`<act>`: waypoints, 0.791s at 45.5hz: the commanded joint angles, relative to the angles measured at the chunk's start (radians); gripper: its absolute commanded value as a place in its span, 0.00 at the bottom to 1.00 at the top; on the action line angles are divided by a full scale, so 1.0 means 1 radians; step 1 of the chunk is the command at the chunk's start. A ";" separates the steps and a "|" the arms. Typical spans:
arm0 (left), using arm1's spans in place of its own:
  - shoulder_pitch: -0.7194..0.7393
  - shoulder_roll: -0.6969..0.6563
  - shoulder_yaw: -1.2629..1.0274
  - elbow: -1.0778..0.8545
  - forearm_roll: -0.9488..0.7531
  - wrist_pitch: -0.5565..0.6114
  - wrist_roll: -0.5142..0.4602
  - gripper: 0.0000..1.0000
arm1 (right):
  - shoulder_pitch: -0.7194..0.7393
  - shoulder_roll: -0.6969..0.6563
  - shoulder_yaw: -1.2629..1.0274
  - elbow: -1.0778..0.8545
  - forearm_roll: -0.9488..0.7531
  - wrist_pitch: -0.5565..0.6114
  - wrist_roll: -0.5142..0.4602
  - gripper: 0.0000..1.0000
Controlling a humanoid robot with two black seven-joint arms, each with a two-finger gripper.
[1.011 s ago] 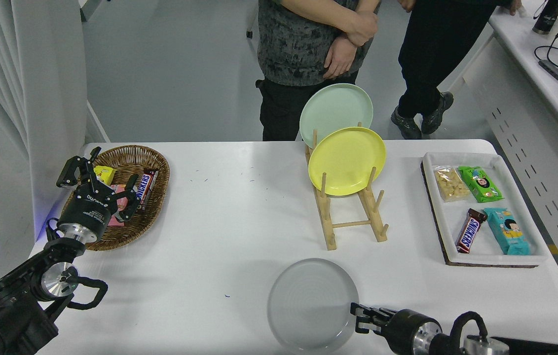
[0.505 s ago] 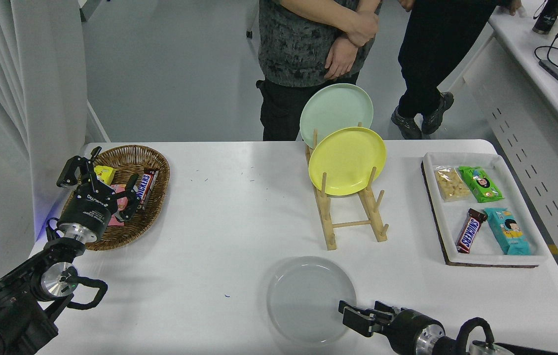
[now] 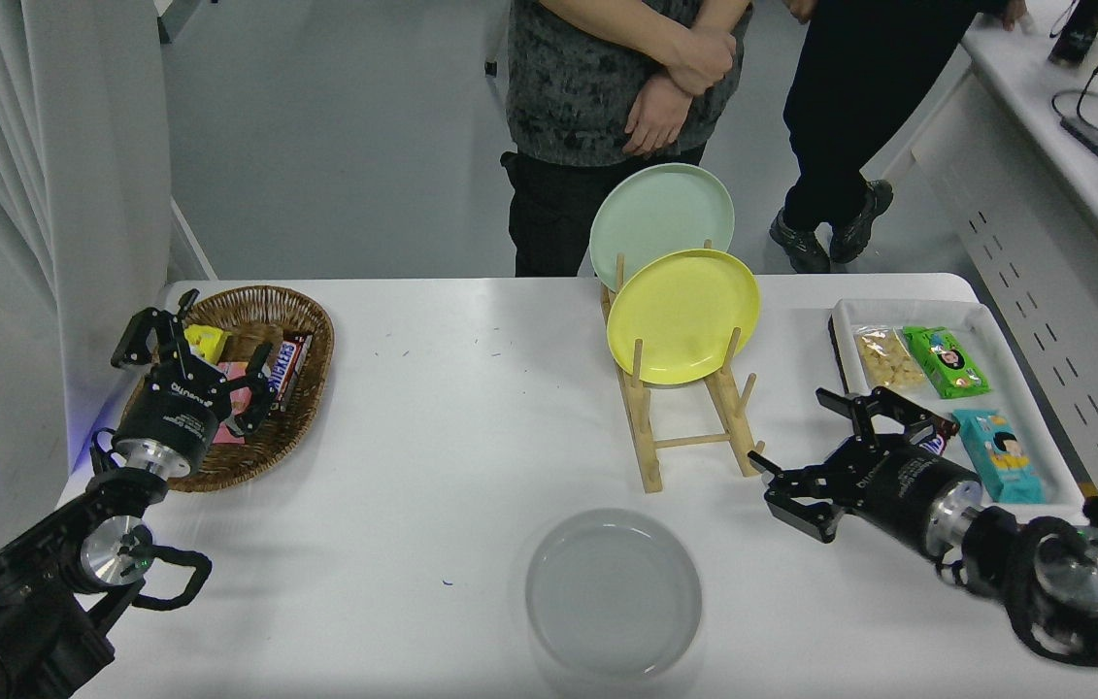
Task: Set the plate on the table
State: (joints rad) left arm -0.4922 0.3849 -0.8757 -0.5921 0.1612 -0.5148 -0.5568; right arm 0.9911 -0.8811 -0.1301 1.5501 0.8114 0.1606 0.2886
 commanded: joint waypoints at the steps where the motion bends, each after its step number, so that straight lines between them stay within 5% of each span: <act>1: 0.000 0.000 0.000 0.000 0.001 0.001 0.000 0.98 | 0.176 -0.009 -0.111 -0.044 -0.288 0.002 -0.002 1.00; 17: 0.000 0.000 0.000 0.000 0.000 0.001 -0.002 0.98 | 0.190 0.083 -0.074 -0.307 -0.736 0.013 0.014 1.00; 36: 0.000 0.000 0.000 0.000 0.000 -0.001 -0.002 0.98 | 0.152 0.226 0.070 -0.801 -0.960 0.010 0.101 1.00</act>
State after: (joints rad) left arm -0.4925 0.3850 -0.8759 -0.5921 0.1617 -0.5148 -0.5577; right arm 1.1693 -0.7483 -0.1538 1.0293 0.0112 0.1723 0.3378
